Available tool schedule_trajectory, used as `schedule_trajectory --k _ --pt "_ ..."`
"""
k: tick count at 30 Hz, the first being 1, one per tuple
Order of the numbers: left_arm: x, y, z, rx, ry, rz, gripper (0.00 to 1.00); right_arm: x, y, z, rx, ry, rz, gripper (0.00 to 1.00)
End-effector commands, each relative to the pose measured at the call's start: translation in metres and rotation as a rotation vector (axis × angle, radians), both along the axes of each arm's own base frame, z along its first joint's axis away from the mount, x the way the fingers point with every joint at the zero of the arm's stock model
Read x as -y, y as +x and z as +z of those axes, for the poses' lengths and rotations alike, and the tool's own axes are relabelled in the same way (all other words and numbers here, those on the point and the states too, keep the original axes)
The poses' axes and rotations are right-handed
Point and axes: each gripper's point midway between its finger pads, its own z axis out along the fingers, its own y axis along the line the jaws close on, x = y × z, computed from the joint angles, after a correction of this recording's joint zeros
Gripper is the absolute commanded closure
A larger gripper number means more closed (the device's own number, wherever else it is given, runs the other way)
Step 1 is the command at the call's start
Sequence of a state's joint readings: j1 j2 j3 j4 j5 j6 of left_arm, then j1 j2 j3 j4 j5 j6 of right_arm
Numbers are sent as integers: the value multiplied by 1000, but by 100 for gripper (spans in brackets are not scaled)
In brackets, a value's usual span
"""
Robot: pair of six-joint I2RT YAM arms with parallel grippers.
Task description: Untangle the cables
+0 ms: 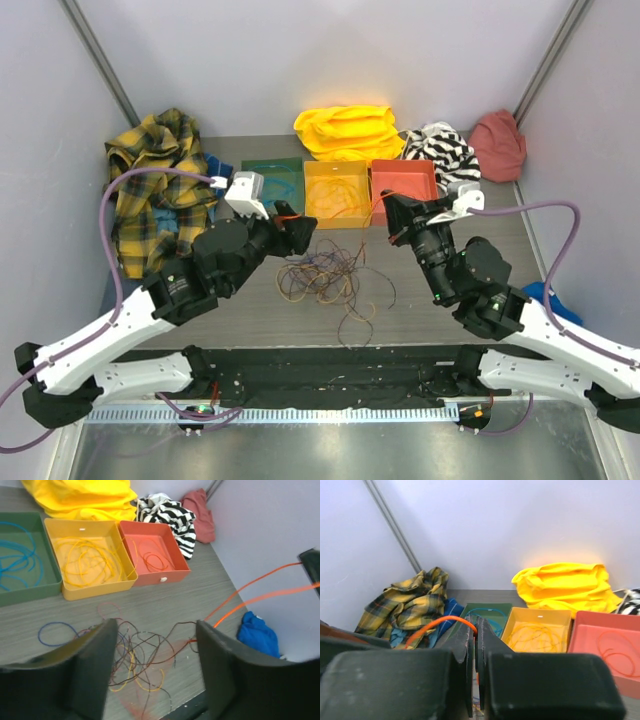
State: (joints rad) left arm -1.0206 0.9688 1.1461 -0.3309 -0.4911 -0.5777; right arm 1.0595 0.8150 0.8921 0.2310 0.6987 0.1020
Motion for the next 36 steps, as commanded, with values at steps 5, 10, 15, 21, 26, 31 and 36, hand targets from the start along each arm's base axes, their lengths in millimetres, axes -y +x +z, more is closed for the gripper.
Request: schedule_trajectory --k 5,10,15,21,26,31,36 --pt "-28 2 -33 -60 4 122 0 41 -7 91 103 -21 -114 99" --pt "-12 -10 -62 -70 -100 27 0 31 -2 103 91 -79 -106 99" --pt "19 -28 -100 25 -208 -155 0 24 -1 105 78 -76 -86 99" --pt "54 -55 -109 199 -279 -328 0 16 0 106 52 -90 -62 99" --pt "88 -60 -108 270 -234 -405 0 9 0 95 29 -90 -39 99" --pt "99 -48 -106 325 -198 -377 0 6 -2 87 2 -71 -12 99" --pt "118 -28 -110 352 -139 -323 0 0 -4 80 -19 -56 22 99"
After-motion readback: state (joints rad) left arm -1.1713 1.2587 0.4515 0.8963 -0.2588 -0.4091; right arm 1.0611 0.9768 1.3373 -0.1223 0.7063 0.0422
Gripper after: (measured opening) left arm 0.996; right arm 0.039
